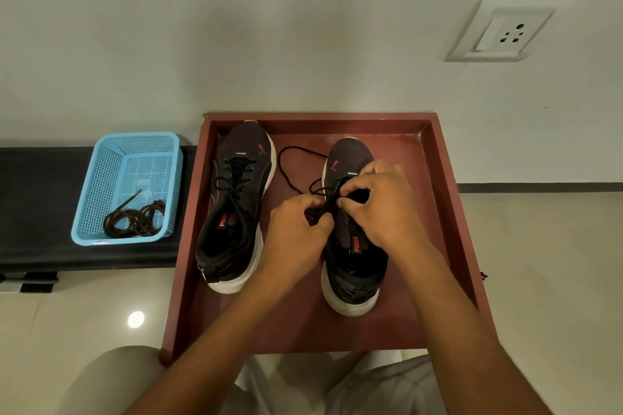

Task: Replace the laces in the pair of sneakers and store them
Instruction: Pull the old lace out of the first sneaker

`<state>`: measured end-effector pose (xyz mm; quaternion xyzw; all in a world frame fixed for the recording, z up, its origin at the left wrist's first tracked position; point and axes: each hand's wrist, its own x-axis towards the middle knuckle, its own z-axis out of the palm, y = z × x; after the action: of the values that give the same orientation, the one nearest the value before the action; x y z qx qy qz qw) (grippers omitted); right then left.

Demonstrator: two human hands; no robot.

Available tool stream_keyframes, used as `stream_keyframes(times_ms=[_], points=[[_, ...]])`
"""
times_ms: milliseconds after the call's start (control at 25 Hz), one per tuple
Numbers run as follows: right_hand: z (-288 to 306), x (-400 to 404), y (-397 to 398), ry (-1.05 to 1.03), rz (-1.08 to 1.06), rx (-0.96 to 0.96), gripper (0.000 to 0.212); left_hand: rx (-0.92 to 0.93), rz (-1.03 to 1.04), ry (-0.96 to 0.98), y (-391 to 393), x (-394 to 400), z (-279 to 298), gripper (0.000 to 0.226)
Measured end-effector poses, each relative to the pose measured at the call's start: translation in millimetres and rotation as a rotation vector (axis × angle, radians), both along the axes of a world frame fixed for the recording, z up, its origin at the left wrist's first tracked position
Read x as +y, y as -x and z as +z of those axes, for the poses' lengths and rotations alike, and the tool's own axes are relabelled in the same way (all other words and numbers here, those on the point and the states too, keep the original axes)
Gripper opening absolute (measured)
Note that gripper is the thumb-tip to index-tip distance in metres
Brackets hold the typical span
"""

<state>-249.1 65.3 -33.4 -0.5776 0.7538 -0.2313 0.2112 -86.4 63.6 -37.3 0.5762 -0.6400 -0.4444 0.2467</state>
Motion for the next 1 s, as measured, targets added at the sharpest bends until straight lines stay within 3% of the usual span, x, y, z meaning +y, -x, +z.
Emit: stream_keyframes(times_ms=[240, 720, 1000], points=[[8.7, 4.0, 14.9, 0.02, -0.055, -0.043, 0.014, -0.003, 0.01, -0.016, 0.7, -0.4, -1.6, 0.014], [18.6, 19.3, 49.8, 0.016, -0.426, -0.051, 0.014, -0.008, 0.01, -0.028, 0.0, 0.4, -2.6, 0.017], [17.6, 19.7, 51.3, -0.007, -0.446, -0.097, 0.013, -0.004, 0.006, -0.035, -0.3, 0.4, -1.0, 0.01]])
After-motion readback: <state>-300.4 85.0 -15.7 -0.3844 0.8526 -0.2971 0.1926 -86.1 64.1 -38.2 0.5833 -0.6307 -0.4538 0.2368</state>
